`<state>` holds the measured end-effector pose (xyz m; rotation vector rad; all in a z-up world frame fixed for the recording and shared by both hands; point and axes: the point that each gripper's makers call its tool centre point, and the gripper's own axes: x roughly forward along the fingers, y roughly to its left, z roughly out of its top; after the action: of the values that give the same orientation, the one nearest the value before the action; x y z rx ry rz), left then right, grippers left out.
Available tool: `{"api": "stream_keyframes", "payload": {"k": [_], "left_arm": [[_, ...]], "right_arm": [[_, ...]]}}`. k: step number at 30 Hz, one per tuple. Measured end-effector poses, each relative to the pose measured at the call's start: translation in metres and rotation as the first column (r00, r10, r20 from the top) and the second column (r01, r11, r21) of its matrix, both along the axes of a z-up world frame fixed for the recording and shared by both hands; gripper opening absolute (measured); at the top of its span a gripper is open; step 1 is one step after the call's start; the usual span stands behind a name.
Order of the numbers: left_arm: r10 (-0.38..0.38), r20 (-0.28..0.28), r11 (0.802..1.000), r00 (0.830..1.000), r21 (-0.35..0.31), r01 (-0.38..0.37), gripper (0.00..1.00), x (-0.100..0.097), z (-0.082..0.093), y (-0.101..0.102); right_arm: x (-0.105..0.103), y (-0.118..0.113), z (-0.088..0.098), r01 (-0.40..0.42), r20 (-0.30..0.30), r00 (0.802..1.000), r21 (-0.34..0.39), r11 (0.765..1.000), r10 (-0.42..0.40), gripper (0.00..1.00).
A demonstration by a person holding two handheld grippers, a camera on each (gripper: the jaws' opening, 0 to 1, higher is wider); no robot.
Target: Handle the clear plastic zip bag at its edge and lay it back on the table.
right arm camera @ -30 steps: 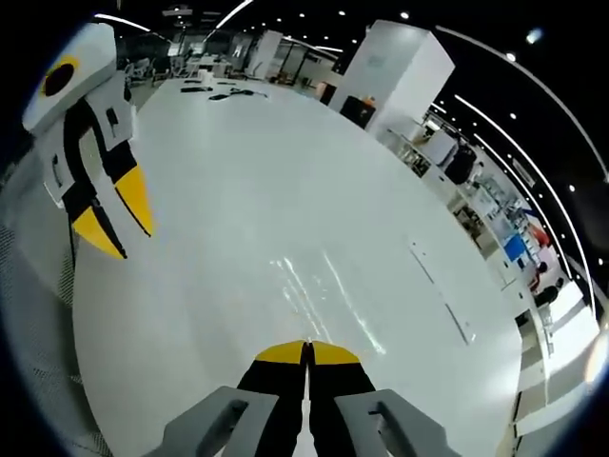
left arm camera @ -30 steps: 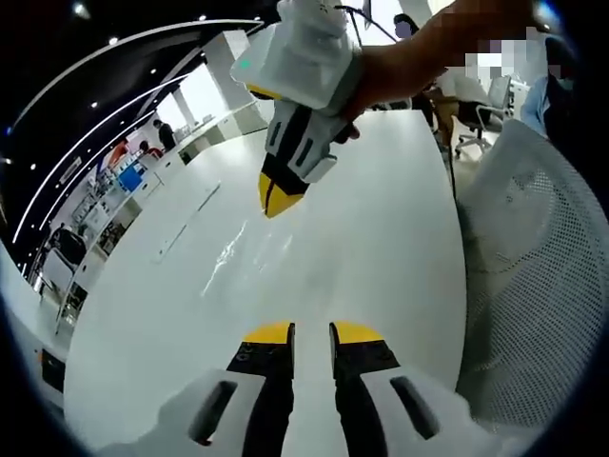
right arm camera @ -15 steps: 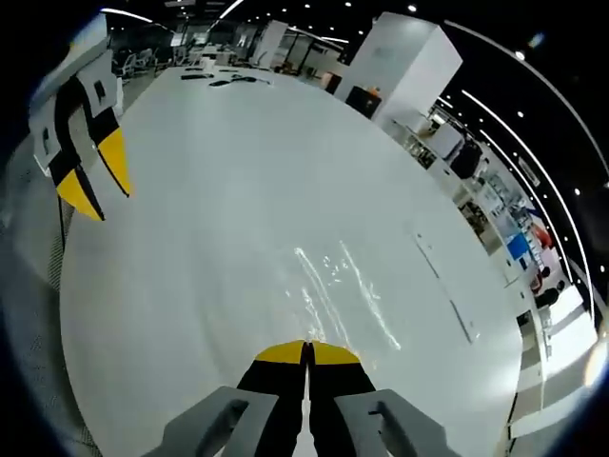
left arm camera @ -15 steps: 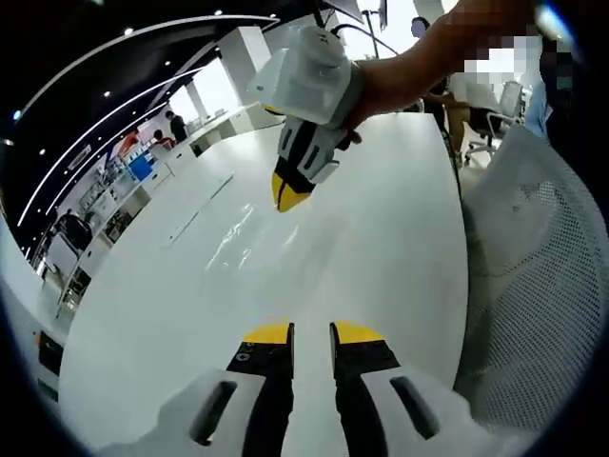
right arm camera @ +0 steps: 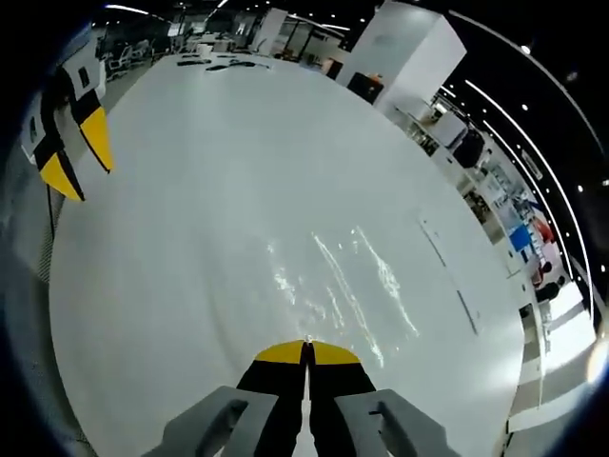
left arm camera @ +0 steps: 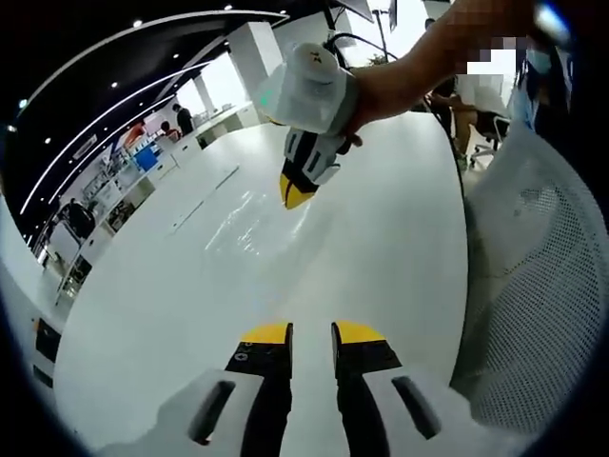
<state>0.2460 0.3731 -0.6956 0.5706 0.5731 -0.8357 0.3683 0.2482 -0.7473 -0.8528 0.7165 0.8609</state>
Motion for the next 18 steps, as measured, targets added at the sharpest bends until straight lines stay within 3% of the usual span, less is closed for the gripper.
{"api": "stream_keyframes", "payload": {"k": [7, 18], "left_arm": [[-0.003, -0.004, 1.0, 1.0, 0.021, 0.003, 0.15, -0.001, -0.003, 0.003], [-0.024, -0.01, 0.999, 1.0, 0.04, 0.024, 0.16, -0.004, -0.007, 0.002]], "right_arm": [[-0.006, -0.003, -0.006, -0.003, -0.025, 1.0, 0.008, 1.0, 0.003, 0.06], [-0.015, -0.001, -0.001, 0.019, -0.049, 0.999, 0.076, 0.997, -0.016, 0.15]]}}
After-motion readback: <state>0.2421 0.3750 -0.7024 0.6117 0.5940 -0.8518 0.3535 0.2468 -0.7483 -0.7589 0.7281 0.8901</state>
